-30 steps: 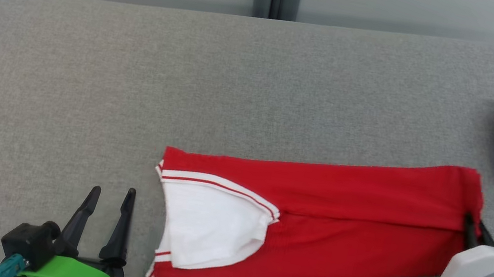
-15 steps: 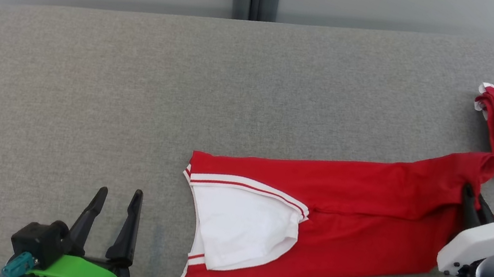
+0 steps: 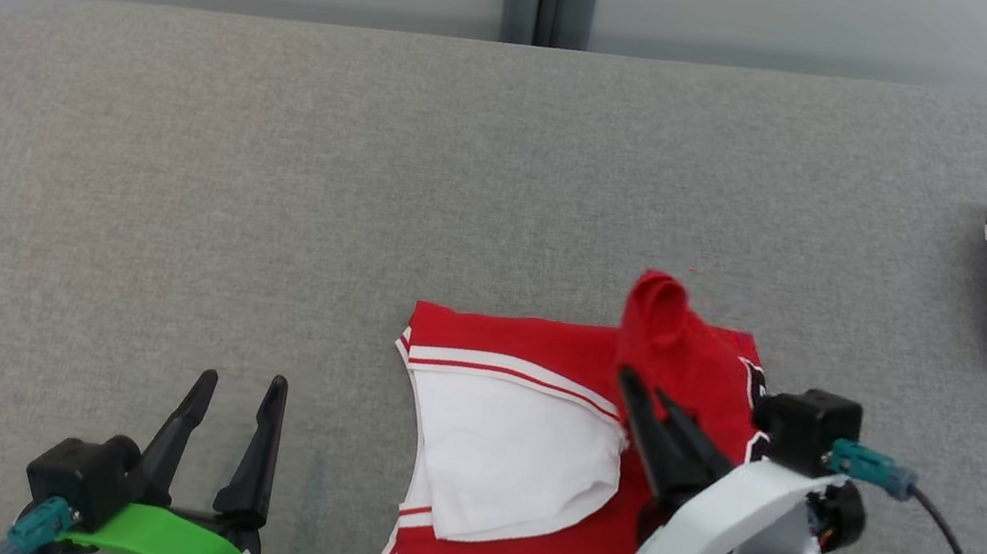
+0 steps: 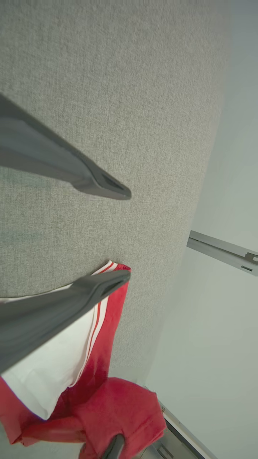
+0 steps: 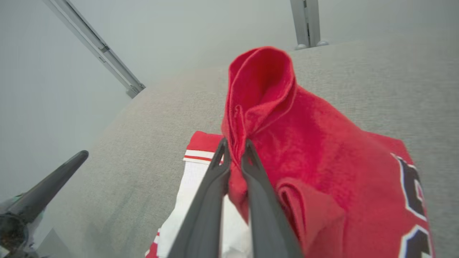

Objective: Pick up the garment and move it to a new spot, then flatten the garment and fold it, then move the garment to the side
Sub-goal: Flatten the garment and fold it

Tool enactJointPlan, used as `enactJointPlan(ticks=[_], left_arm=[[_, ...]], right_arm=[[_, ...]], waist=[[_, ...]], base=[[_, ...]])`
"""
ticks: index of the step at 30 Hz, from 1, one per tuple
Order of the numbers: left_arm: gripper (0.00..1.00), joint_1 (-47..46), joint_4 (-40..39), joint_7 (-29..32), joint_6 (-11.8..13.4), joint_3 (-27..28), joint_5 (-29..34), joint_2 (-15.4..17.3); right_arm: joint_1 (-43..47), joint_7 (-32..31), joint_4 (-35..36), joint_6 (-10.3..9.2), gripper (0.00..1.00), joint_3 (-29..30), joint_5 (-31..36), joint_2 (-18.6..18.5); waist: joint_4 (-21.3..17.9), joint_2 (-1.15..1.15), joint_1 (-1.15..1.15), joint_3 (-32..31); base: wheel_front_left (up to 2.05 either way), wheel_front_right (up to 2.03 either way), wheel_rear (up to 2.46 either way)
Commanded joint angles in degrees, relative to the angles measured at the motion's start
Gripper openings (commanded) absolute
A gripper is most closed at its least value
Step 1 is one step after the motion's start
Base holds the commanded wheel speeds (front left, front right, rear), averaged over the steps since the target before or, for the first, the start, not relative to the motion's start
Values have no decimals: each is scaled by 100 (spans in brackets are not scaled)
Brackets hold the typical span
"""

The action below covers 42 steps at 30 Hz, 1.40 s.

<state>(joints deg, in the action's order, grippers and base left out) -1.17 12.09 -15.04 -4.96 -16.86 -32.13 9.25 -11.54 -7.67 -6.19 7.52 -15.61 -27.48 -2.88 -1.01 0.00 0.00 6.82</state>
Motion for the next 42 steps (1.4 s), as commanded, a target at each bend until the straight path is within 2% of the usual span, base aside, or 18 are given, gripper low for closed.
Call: enactJointPlan(ticks=[1,5,9,16,17,18,19,20,21,29,32,35,42], left_arm=[[100,-85,13,-16,-21,24,18,-19],[100,-101,32,-16,-50,24,40,-40],[100,-133,47,-16,-65,35,51,-58],[100,-181,89,-16,-105,33,62,-99],[100,-184,109,-16,-110,35,70,-110],[100,-183,121,-16,-112,33,74,-118],[100,-182,131,-16,-117,30,77,-124],[100,-182,143,-16,-125,28,81,-130],[100,-183,157,-16,-132,23,85,-133],[100,-182,224,-16,-159,-61,122,-197],[100,-176,228,-17,-184,-104,176,-219],[100,-167,232,-17,-193,-126,199,-240],[100,-143,220,-17,-202,-145,228,-259]], right_arm=[[42,52,33,-8,0,-217,-222,-14],[-106,184,-120,-8,0,-892,-553,-13],[-305,380,-445,-7,0,-1325,-781,-15],[-764,819,-1321,-7,0,-1583,-1010,-12],[-893,921,-1574,-7,7,-1678,-1097,-12],[-971,963,-1692,-7,22,-1760,-1152,-12],[-1042,970,-1786,-6,25,-1871,-1172,-8],[-1120,1027,-1874,-6,69,-1970,-1228,-5],[-1181,1071,-1946,-7,100,-2032,-1293,-15],[-1585,1525,-2187,-7,100,-2501,-1832,-16],[-1800,1901,-2368,-7,100,-2332,-1546,-16],[-1919,2106,-2503,-7,100,-2032,-987,-15],[-1688,2261,-2345,-7,100,-935,403,-13]], waist=[[62,0,0,6],[157,0,0,16],[247,0,0,34],[397,0,0,52],[424,0,0,48],[436,0,0,45],[445,0,0,43],[452,0,0,40],[456,0,0,34],[464,0,0,-55],[414,0,0,-130],[353,0,0,-181],[227,0,0,-263]], base=[[0,0,0],[0,0,0],[0,0,0],[0,0,0],[0,0,0],[0,0,0],[0,0,0],[0,0,0],[0,0,0],[0,0,0],[0,0,0],[0,0,0],[0,0,0]])
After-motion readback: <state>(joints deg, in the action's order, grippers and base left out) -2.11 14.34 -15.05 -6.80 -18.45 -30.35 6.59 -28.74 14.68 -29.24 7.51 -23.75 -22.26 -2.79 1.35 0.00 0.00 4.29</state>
